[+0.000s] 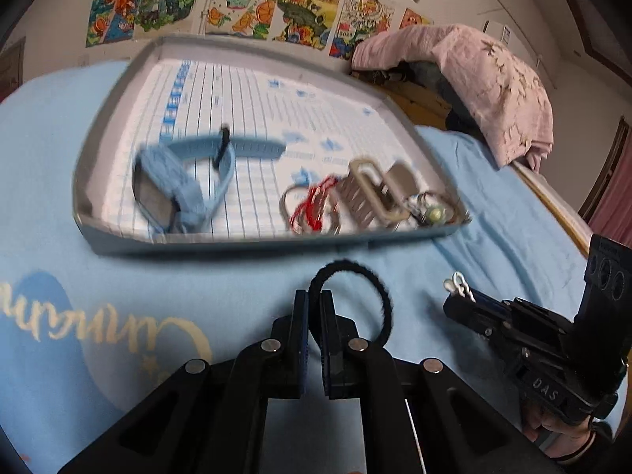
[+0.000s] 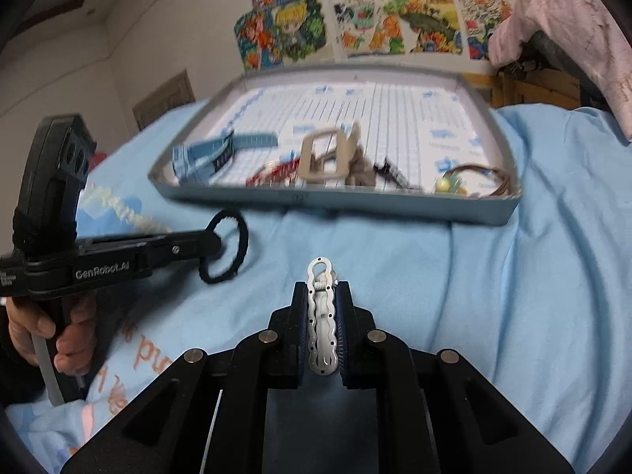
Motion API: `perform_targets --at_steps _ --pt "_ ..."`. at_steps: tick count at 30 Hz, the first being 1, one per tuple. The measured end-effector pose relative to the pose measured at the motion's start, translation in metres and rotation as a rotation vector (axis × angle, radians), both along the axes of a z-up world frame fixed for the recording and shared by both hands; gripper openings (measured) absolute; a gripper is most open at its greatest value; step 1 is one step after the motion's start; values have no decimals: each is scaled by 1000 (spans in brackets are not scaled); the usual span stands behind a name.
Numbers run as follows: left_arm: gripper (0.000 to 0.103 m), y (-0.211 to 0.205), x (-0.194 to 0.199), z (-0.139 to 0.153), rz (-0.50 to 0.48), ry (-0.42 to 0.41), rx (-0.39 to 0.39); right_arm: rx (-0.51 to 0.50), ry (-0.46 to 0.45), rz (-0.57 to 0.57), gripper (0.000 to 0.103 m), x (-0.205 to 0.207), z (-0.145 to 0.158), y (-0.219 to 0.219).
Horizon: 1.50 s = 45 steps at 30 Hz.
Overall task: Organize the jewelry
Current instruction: 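Lower the hair tie into the tray with the left tool while the right tool releases the white piece there, then withdraw both tools from the tray back over the bed cover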
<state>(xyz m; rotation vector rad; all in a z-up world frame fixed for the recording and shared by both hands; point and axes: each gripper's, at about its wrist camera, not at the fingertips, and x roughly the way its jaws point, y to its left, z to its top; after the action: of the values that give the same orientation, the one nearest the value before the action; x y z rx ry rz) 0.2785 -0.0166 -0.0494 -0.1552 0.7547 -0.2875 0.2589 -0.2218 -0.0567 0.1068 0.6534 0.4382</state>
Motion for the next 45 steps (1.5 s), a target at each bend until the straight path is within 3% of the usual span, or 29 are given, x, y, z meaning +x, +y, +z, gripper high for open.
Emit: perform_targets --at_steps 5,11,20,28,35,38,41,43,45 --pt "5 -3 5 35 19 -66 7 41 -72 -69 12 17 23 -13" --pt "5 -10 32 57 91 -111 79 30 -131 -149 12 44 39 -18" --pt "5 -13 68 34 147 -47 163 -38 -128 -194 12 83 36 -13" --pt "5 -24 72 23 130 -14 191 -81 -85 -167 12 92 25 -3" --pt "6 -22 72 22 139 12 171 -78 -72 -166 12 90 21 -4" --pt "7 -20 72 22 143 22 172 -80 -76 -171 17 89 21 -4" --pt "12 -18 70 23 139 16 157 -69 -89 -181 36 88 22 -7" --pt "17 -18 67 24 141 1 142 -58 -97 -189 37 86 23 -10" --pt "29 -18 63 26 149 -16 135 -47 -107 -205 37 84 25 -14"
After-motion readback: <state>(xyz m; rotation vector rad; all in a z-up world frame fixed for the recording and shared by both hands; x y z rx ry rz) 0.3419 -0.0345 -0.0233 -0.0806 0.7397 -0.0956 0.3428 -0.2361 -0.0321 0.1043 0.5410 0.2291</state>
